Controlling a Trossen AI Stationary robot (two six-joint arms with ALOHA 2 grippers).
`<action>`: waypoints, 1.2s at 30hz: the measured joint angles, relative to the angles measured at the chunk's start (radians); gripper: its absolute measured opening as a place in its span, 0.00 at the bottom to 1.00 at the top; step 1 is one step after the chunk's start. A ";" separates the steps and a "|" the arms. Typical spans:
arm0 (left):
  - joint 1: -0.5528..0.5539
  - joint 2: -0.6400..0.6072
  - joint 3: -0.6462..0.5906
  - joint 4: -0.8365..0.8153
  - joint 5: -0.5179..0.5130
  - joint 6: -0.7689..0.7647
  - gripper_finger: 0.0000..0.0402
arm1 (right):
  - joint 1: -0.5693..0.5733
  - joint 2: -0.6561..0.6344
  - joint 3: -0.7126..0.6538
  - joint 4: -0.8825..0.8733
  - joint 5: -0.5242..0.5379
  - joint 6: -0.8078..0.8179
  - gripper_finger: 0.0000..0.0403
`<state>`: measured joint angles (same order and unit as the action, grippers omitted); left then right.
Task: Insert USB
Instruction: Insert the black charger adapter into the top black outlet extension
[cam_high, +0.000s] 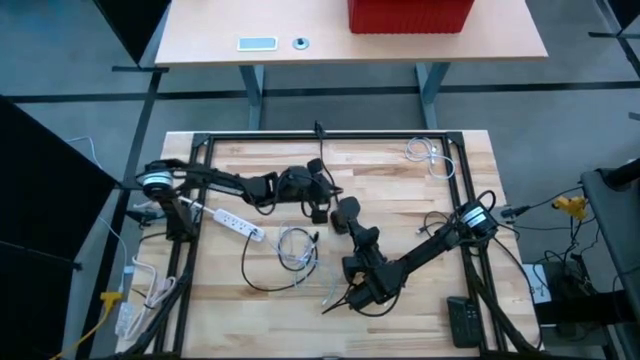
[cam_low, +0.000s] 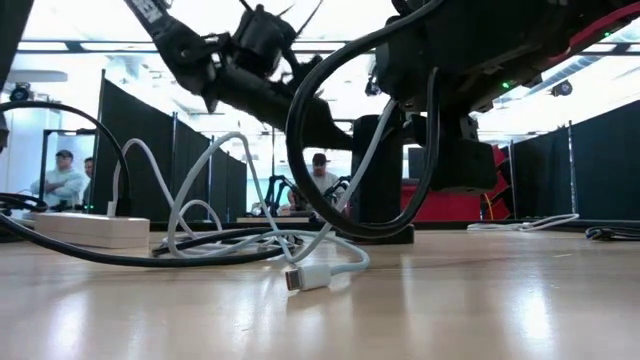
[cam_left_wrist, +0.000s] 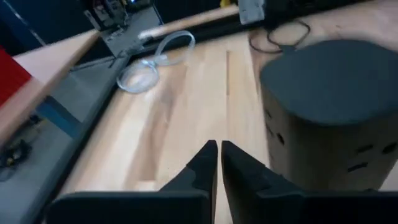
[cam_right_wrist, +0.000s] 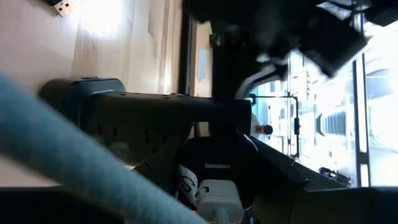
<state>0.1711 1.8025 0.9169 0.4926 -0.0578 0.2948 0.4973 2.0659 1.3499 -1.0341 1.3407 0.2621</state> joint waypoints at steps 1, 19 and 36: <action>0.000 0.022 0.000 0.012 0.000 0.001 0.01 | 0.000 0.000 0.000 0.000 0.000 0.000 0.36; -0.023 0.117 -0.003 0.123 0.075 0.008 0.00 | -0.059 0.000 -0.001 -0.002 0.027 -0.039 0.36; -0.030 0.114 -0.003 0.113 0.151 0.162 0.00 | -0.065 0.001 -0.048 0.081 0.078 -0.185 0.36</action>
<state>0.1410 1.9170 0.9138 0.6059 0.0930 0.4568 0.4320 2.0670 1.3018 -0.9531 1.4185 0.0767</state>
